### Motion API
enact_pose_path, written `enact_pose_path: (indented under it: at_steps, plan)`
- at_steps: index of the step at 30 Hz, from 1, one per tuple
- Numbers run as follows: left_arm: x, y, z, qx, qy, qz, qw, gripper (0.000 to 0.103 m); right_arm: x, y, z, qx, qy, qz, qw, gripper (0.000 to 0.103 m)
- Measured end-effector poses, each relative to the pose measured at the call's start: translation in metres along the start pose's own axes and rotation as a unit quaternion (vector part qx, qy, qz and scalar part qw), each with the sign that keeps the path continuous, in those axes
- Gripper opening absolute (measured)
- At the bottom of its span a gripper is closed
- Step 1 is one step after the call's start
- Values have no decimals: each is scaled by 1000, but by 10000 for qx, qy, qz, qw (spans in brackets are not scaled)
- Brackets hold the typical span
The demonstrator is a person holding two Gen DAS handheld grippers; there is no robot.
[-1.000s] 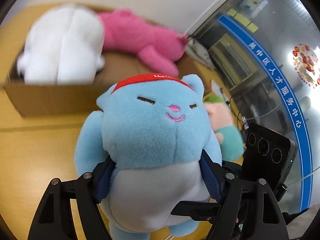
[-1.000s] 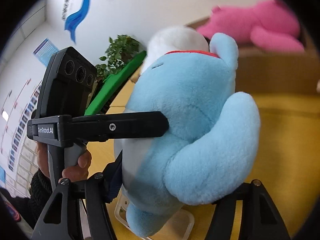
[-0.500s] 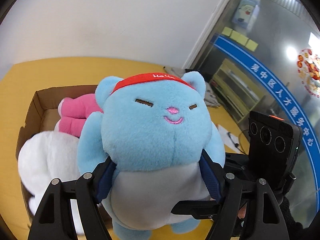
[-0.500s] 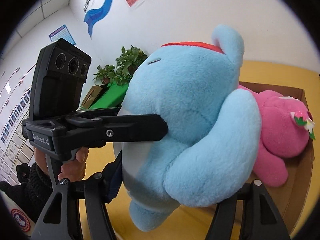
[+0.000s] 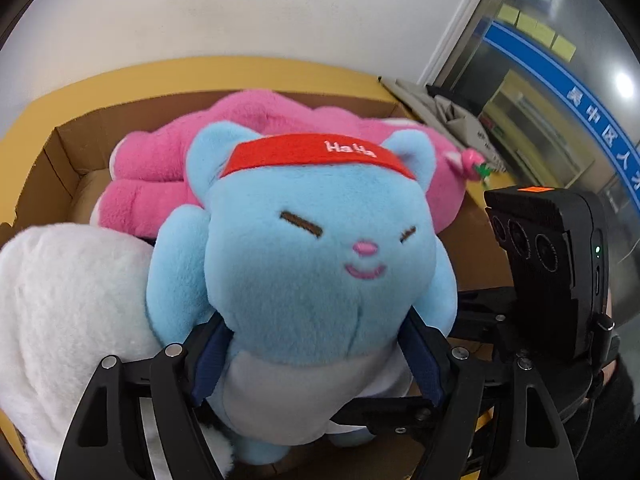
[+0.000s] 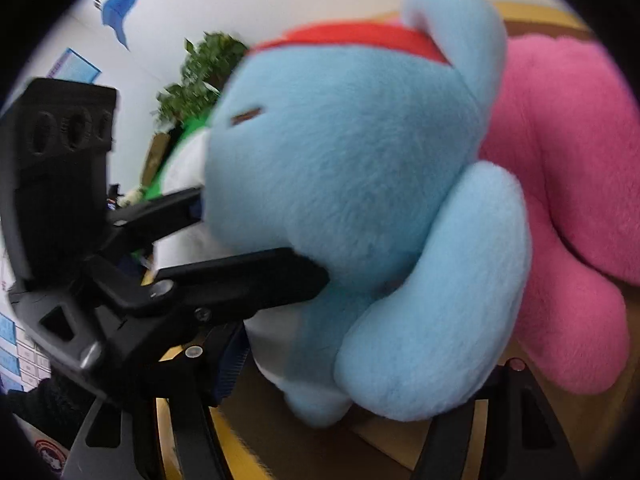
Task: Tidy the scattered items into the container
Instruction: 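Open both tools and move them back toward the pig plush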
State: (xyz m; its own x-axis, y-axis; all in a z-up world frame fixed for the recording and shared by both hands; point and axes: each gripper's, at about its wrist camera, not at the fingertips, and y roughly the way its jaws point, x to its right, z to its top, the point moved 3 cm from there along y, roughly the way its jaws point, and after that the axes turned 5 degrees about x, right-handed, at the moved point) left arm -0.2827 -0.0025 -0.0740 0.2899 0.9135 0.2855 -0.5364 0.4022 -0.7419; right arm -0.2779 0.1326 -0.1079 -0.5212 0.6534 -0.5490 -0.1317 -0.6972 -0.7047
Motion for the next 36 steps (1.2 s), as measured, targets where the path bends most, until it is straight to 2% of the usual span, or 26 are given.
enact_pose_path:
  at_steps: [2,4,5,9,11,13,15,17,20,22,24,29,36]
  plan:
    - [-2,-3,-2,52,-174,-83,9998,82,1,-4,-4,33,21,-43,10000,67]
    - [-1,-8,-5,60,-244,-144,9996,82,-4,-12,-8,2,-95,-221,9997,81]
    - [1,-12,-6,71,-241,-164,9995,84,-7,-18,-12,-4,-202,-368,9991,83]
    - [8,-46,-10,356,-169,-38,9992,85,-15,-55,-28,174,-514,-655,9964,84]
    - [7,-79,-8,796,-152,111,9966,89,-17,-82,-31,547,-547,-685,9946,84]
    - [5,-106,-6,1130,-221,234,9931,100,-25,-108,-28,1089,-493,-690,9904,84]
    - [2,-126,-6,1294,-255,318,9908,103,-31,-128,-17,1603,-331,-629,9845,84]
    - [0,-135,-7,1316,-150,509,9899,103,-35,-140,-11,1904,-267,-781,9782,84]
    - [-3,-147,-18,1315,69,887,9873,103,-56,-136,-14,2169,-259,-1098,9697,84]
    - [-3,-153,-29,1310,141,986,9864,103,-61,-130,-19,2235,-292,-1519,9623,86]
    - [-2,-157,-41,1357,140,1122,9843,103,-80,-116,-5,2290,-293,-1993,9524,88]
    - [7,-156,-68,1289,108,1281,9833,103,-107,-117,-58,2360,-90,-2851,9289,89]
    - [27,-165,-89,1270,148,1215,9843,103,-135,-124,-86,2392,-269,-3357,9107,89]
